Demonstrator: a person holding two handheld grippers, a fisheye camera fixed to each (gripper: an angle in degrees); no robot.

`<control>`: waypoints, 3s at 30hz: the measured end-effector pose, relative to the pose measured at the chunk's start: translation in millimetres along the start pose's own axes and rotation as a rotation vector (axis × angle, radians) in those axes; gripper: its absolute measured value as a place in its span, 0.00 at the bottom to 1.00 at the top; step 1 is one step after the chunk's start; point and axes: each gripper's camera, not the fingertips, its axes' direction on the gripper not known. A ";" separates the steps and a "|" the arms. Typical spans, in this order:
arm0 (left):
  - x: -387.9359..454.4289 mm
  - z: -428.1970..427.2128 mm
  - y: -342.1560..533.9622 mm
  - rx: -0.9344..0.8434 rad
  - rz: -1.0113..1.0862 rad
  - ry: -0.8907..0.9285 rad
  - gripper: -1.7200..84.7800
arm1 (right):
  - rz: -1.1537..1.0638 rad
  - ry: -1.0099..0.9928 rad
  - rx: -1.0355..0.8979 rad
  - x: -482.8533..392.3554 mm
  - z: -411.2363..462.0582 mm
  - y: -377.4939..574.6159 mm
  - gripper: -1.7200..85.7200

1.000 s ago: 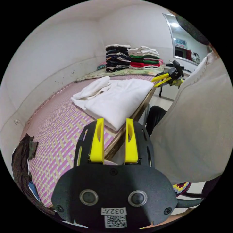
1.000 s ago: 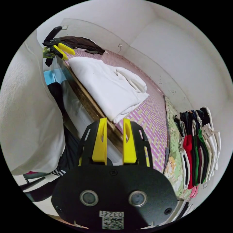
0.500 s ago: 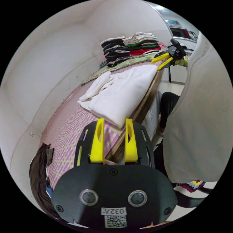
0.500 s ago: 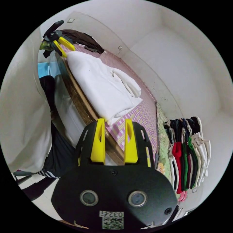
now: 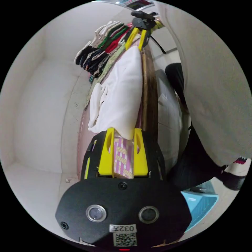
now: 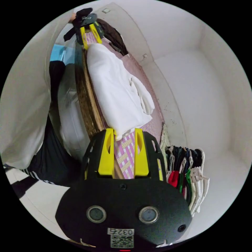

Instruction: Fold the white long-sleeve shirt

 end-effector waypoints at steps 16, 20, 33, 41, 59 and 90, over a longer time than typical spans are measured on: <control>30.3 -33.8 -19.5 -0.010 0.174 -0.244 0.13 | -0.283 0.318 0.025 -41.1 -20.8 -26.6 0.14; 54.1 -38.0 -15.4 -0.032 0.316 -0.374 0.13 | -0.405 0.379 0.037 -58.4 -16.4 -19.9 0.11; 65.9 -55.1 11.5 -0.010 0.366 -0.585 0.15 | -0.253 0.216 0.022 -17.9 -12.1 -7.0 0.08; 71.8 -47.3 31.5 -0.002 0.426 -0.659 0.16 | -0.250 0.206 0.018 1.6 3.9 14.3 0.08; -170.8 -94.8 102.8 -0.014 -0.147 0.229 0.08 | 0.080 -0.422 0.045 203.2 4.7 80.8 0.05; -513.1 343.5 350.7 0.277 -1.230 1.502 0.05 | 1.144 -1.643 0.191 498.3 526.5 253.1 0.08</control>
